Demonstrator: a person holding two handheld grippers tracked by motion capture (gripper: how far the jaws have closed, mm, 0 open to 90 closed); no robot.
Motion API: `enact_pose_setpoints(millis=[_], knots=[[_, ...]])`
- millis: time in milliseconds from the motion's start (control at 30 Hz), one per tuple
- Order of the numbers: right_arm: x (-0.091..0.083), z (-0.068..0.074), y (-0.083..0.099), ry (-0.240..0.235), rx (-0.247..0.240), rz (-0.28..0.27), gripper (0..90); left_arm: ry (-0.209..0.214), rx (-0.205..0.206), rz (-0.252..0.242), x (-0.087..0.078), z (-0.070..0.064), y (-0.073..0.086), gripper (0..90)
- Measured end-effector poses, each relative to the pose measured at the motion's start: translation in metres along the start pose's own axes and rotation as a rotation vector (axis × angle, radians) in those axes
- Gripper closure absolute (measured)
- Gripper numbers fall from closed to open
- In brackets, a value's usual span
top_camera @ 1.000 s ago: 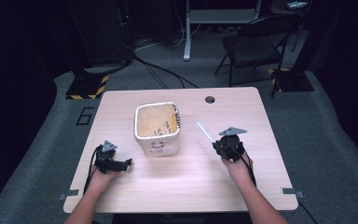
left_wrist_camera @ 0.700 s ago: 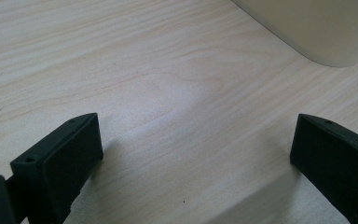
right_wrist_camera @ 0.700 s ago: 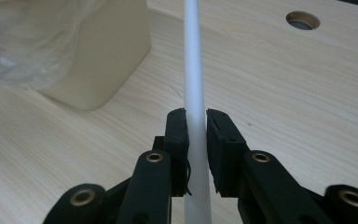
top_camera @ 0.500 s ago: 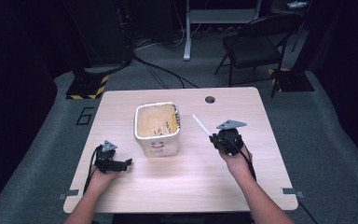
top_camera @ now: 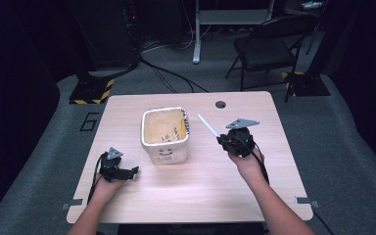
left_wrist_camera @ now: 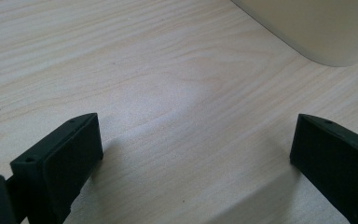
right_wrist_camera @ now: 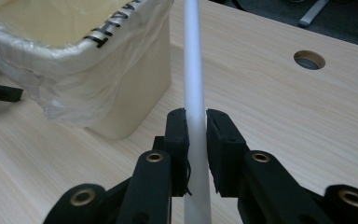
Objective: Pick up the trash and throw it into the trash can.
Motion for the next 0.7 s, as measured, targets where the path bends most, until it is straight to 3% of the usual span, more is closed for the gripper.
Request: enact_pose_setpoints(millis=[700], knots=[[-0.003, 0.014, -0.034, -0.048, -0.044, -0.028, 78.4, 0.001, 0.0, 0.0, 0.0, 0.0, 0.0, 1.9]])
Point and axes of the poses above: each handheld gripper's, and its own axes: x roughly forward along the jaws, y roughly out of its underside, z roughly to its left, the point moved 6 cm from there along x, roughly forward along the jaws, and after that the axes turned 14 degrees about -x, right-handed, at the moved point
